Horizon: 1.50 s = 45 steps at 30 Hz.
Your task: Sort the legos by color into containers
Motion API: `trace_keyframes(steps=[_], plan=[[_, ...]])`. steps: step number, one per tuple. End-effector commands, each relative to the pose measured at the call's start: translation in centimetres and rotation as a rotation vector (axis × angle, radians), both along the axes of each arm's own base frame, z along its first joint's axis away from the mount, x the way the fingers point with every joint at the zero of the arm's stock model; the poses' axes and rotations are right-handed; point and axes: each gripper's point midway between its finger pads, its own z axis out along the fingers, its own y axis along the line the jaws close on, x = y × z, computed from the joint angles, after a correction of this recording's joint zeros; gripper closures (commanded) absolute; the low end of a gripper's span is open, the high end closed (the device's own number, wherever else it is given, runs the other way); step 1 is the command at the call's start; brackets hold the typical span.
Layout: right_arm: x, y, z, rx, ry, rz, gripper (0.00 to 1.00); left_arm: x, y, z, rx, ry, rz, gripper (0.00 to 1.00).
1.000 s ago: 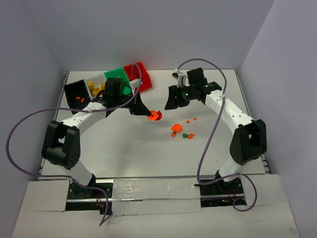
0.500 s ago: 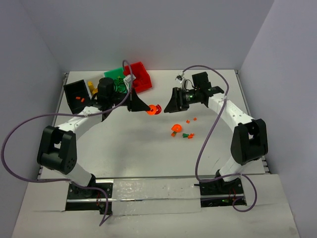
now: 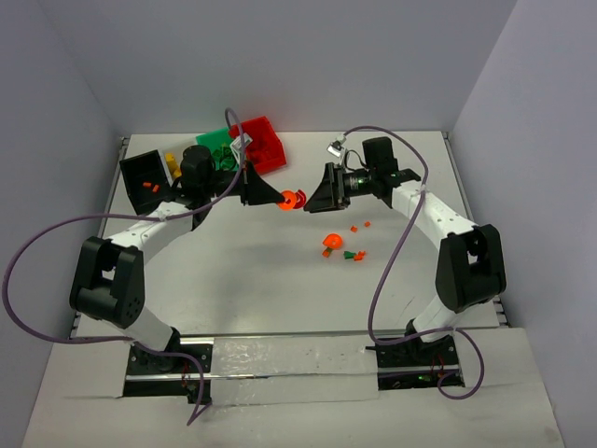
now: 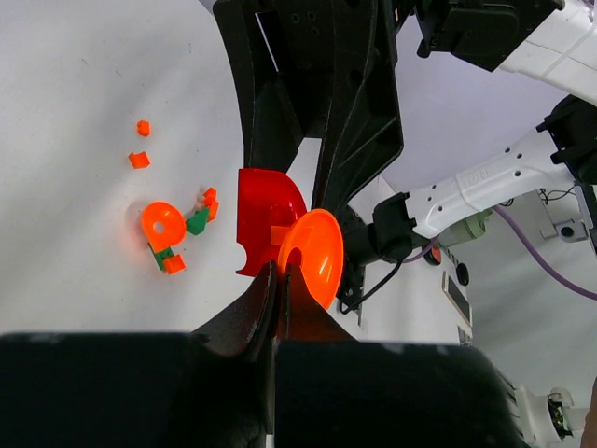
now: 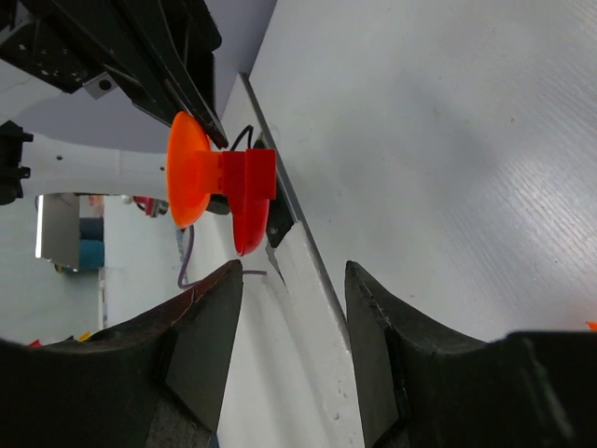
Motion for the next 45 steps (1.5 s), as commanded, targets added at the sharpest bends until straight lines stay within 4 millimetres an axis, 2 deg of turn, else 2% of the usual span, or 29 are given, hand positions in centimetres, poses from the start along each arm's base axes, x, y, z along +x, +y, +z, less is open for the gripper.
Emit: trace_keyframes(steps=[1, 9, 13, 22, 29, 38, 40, 42, 43, 44, 45], plan=[[-0.8, 0.8, 3.0, 0.079, -0.067, 0.039, 0.46, 0.1, 0.0, 1.9, -0.031, -0.077, 0.015, 1.0], [0.6, 1.3, 3.0, 0.092, -0.061, -0.03, 0.53, -0.1, -0.8, 2.7, -0.056, -0.091, 0.05, 1.0], [0.7, 1.9, 3.5, 0.112, -0.036, -0.032, 0.56, -0.1, -1.3, 2.8, -0.077, -0.069, 0.062, 1.0], [0.8, 2.6, 3.0, 0.133, 0.0, -0.026, 0.62, -0.2, -2.3, 3.6, -0.143, -0.059, 0.062, 1.0], [1.7, 2.7, 3.9, 0.146, -0.037, -0.069, 0.75, -0.7, -2.8, 3.2, -0.164, -0.019, 0.055, 1.0], [2.1, 2.1, 4.0, 0.143, -0.051, -0.104, 0.73, -1.6, -2.7, 2.1, -0.148, 0.013, 0.039, 1.0], [2.2, 2.0, 4.2, 0.143, -0.078, -0.11, 0.79, -1.8, -2.7, 1.7, -0.14, 0.029, 0.031, 1.0], [2.3, 1.9, 4.4, 0.139, -0.096, -0.114, 0.94, -2.0, -2.7, 1.5, -0.135, 0.03, 0.02, 1.0], [2.3, 1.9, 4.4, 0.136, -0.106, -0.113, 0.96, -2.1, -2.7, 1.4, -0.13, 0.024, 0.017, 0.99], [2.3, 1.9, 4.3, 0.128, -0.119, -0.11, 1.0, -2.2, -2.6, 1.3, -0.12, 0.021, 0.014, 0.94], [2.3, 1.8, 4.3, 0.12, -0.133, -0.11, 1.0, -2.3, -2.6, 1.1, -0.112, 0.015, 0.009, 0.87]])
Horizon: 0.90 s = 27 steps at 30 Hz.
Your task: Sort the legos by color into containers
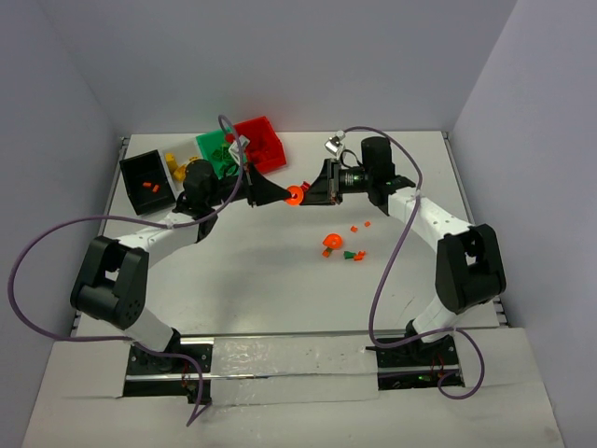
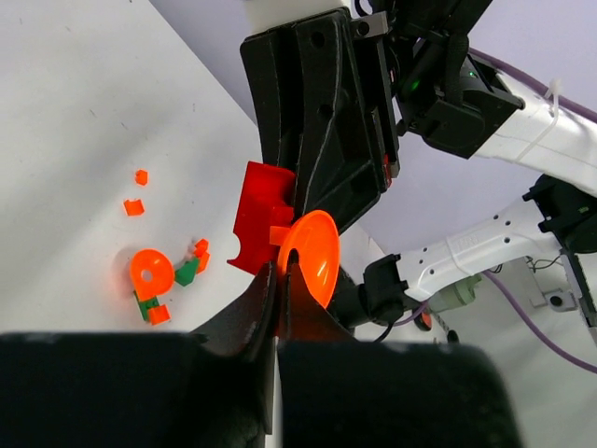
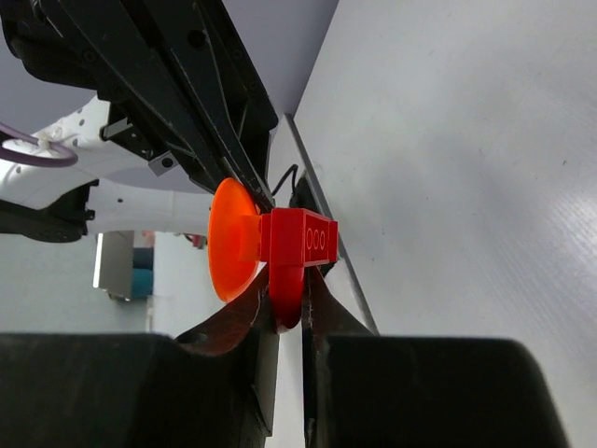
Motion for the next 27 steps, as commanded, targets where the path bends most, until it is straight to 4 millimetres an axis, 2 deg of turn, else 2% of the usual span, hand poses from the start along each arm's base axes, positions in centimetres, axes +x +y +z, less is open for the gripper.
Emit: trace_keyframes(steps=[1, 4, 9, 12, 14, 15, 16, 18, 21, 24, 27], plan=[[1.0, -0.2, 2.2, -0.011, -0.192, -0.049, 1.0, -2.7, -0.9, 0.3, 0.014, -0.031, -0.118, 0.82], [0.5, -0.1, 1.6, -0.043, -0.207, -0.033, 1.0, -2.8, -0.9, 0.5, 0.031, -0.054, -0.134, 0.68], [-0.5, 0.4, 0.9, -0.074, -0.225, 0.005, 1.0, -2.6, -1.1, 0.5, 0.069, -0.103, -0.15, 0.61], [-0.9, 0.6, 0.4, -0.08, -0.218, 0.016, 1.0, -2.5, -1.1, 0.7, 0.071, -0.115, -0.152, 0.71], [-1.1, 0.8, 0.1, -0.083, -0.207, 0.021, 1.0, -2.4, -1.1, 0.5, 0.073, -0.109, -0.149, 0.82], [-1.1, 0.8, -0.1, -0.084, -0.205, 0.021, 1.0, -2.4, -1.1, 0.4, 0.075, -0.108, -0.148, 0.84], [-1.1, 0.8, -0.2, -0.085, -0.205, 0.02, 1.0, -2.4, -1.0, 0.1, 0.079, -0.101, -0.148, 0.93], [-1.3, 0.8, -0.6, -0.087, -0.193, 0.023, 1.0, -2.4, -1.0, -0.5, 0.096, -0.099, -0.146, 0.99], [-1.2, 0.8, -0.7, -0.09, -0.188, 0.022, 1.0, -2.4, -0.7, -1.1, 0.11, -0.097, -0.147, 1.0], [-0.7, 0.5, -0.8, -0.103, -0.186, 0.003, 1.0, -2.1, 0.7, -1.0, 0.108, -0.095, -0.125, 1.0], [0.6, -0.3, -1.3, -0.147, -0.19, -0.042, 1.0, -0.2, 4.6, -0.9, 0.127, -0.066, -0.041, 1.0]])
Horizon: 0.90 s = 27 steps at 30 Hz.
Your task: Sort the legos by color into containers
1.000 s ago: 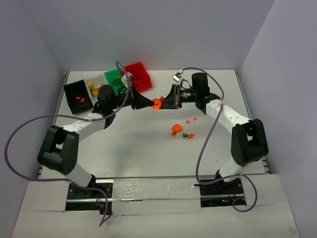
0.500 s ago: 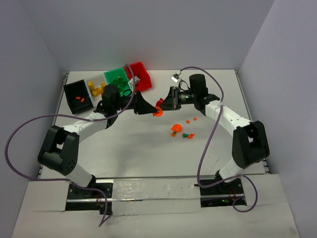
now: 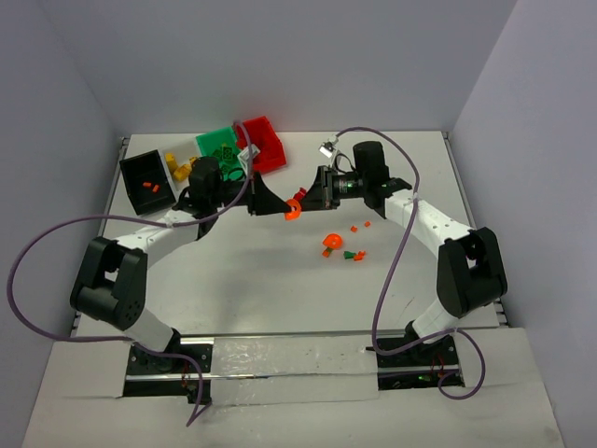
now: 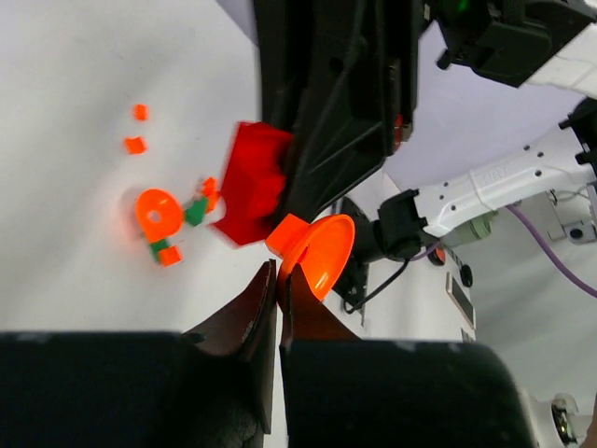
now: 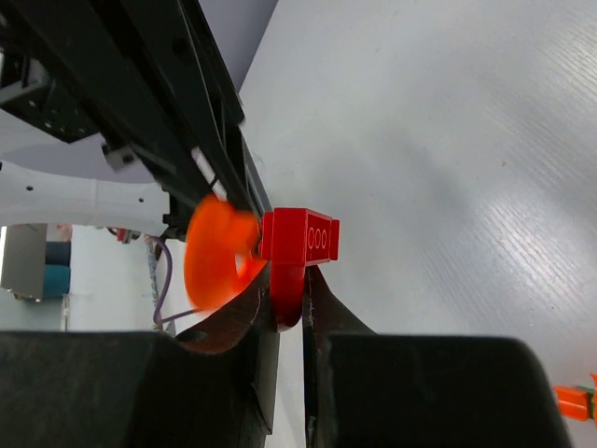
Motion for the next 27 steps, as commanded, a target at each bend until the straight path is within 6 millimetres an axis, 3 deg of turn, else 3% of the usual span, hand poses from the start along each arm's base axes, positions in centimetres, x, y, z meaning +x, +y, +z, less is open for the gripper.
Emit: trace_keyframes(steps=[1, 3, 4, 5, 7, 10, 12, 16, 22, 27], plan=[[1.5, -1.1, 0.5, -0.059, -0.065, -0.062, 1.0, 2.1, 5.4, 2.3, 0.024, -0.078, 0.106, 1.0], [2.4, -1.7, 0.5, -0.106, -0.1, -0.092, 1.0, 4.3, 9.4, 1.3, 0.137, -0.154, 0.21, 1.0], [2.8, -2.0, 0.2, -0.143, -0.119, -0.109, 1.0, 5.8, 12.5, 0.4, 0.222, -0.106, 0.325, 1.0], [2.9, -2.1, 0.2, -0.155, -0.133, -0.114, 1.0, 6.1, 14.9, -0.9, 0.286, -0.059, 0.383, 1.0], [3.5, -2.3, 0.2, -0.208, -0.174, -0.136, 1.0, 8.8, 20.2, -1.8, 0.451, -0.097, 0.535, 1.0], [4.1, -2.0, 0.2, -0.275, -0.239, -0.143, 1.0, 11.5, 29.9, -3.4, 0.65, -0.026, 0.785, 1.0], [3.9, -1.3, 0.0, -0.3, -0.268, -0.129, 1.0, 12.6, 34.6, -3.7, 0.719, -0.022, 0.893, 1.0], [3.7, -0.2, 0.0, -0.329, -0.318, -0.099, 1.0, 16.2, 39.2, -4.8, 0.824, -0.003, 0.966, 0.98], [3.5, 1.3, 0.3, -0.345, -0.378, -0.057, 1.0, 19.7, 42.0, -6.5, 0.882, 0.037, 1.007, 0.95], [3.1, 2.4, 0.3, -0.347, -0.423, 0.006, 1.0, 21.8, 43.7, -9.2, 0.936, 0.096, 1.02, 0.85]])
